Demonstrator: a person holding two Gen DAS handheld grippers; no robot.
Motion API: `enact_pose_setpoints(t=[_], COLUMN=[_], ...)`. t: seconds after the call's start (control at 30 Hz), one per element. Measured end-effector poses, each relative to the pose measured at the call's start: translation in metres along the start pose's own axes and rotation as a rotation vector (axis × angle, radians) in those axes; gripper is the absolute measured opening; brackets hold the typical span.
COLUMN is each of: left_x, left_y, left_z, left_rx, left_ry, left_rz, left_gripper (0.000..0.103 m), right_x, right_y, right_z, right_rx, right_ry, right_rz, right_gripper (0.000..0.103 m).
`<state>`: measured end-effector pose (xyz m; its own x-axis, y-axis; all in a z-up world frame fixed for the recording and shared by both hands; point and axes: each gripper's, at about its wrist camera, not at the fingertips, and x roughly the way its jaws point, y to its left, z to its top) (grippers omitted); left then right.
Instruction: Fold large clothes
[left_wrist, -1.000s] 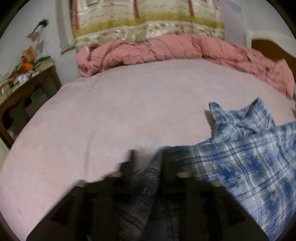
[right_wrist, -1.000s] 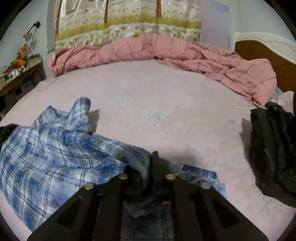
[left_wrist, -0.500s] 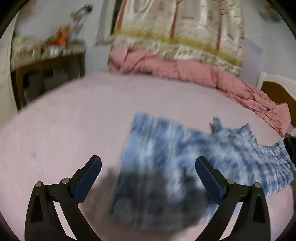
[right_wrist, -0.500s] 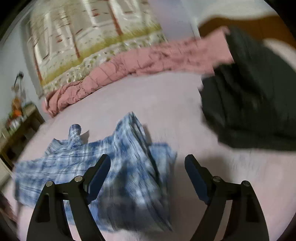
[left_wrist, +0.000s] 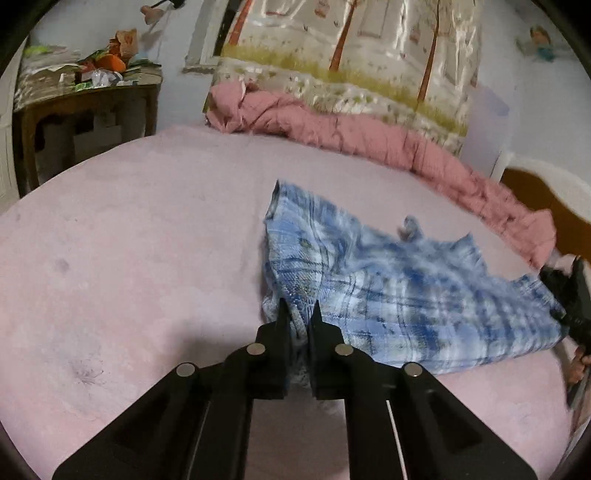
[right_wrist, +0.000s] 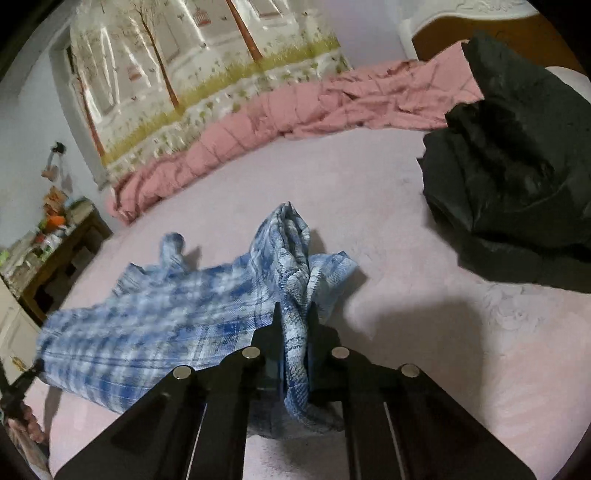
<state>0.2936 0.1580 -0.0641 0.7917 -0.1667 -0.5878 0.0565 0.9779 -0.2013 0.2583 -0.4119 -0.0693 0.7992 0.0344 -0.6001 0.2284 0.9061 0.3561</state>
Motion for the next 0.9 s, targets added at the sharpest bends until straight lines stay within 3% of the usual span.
enact_pose_setpoints(t=[0.1, 0.17, 0.2, 0.23, 0.3, 0.4, 0.43, 0.53, 0.57, 0.67, 0.77, 0.9], left_x=[0.017, 0.016, 0.013, 0.010, -0.002, -0.021, -0.027, -0.036, -0.033, -0.018, -0.003, 0.019], left_y=[0.003, 0.004, 0.005, 0.005, 0.001, -0.028, -0.040, -0.066, -0.075, -0.095, -0.117, -0.145], left_z=[-0.007, -0.006, -0.006, -0.008, -0.008, -0.005, -0.004, 0.010, 0.017, 0.029, 0.017, -0.011], left_rx=[-0.003, -0.008, -0.006, -0.005, 0.015, 0.146, 0.195, 0.213, 0.212, 0.185, 0.194, 0.251], left_ry=[0.079, 0.069, 0.059, 0.045, -0.013, -0.162, -0.199, -0.225, -0.205, -0.116, -0.039, 0.037], left_rz=[0.027, 0.055, 0.059, 0.064, 0.078, 0.245, 0.246, 0.153, 0.109, 0.008, -0.065, -0.062], left_gripper=[0.015, 0.028, 0.040, 0.046, 0.048, 0.048, 0.048, 0.055, 0.060, 0.060, 0.060, 0.049], right_x=[0.010, 0.005, 0.003, -0.003, -0.015, -0.036, -0.041, -0.050, -0.047, -0.032, -0.026, -0.014], right_y=[-0.006, -0.007, -0.006, -0.004, -0.002, 0.006, 0.012, 0.035, 0.043, 0.055, 0.072, 0.100], right_z=[-0.001, -0.001, -0.002, -0.003, -0.005, -0.004, -0.002, 0.005, 0.008, 0.006, -0.017, -0.053], right_rx=[0.028, 0.024, 0.018, 0.013, 0.002, -0.042, -0.078, -0.176, -0.195, -0.149, -0.174, -0.335], right_ry=[0.049, 0.031, 0.018, -0.010, -0.058, -0.118, -0.125, -0.111, -0.073, 0.059, 0.093, 0.112], right_rz=[0.000, -0.019, -0.043, -0.078, -0.095, -0.116, -0.118, -0.094, -0.041, 0.045, 0.145, 0.075], right_gripper=[0.011, 0.020, 0.023, 0.023, 0.027, 0.030, 0.030, 0.030, 0.030, 0.030, 0.030, 0.040])
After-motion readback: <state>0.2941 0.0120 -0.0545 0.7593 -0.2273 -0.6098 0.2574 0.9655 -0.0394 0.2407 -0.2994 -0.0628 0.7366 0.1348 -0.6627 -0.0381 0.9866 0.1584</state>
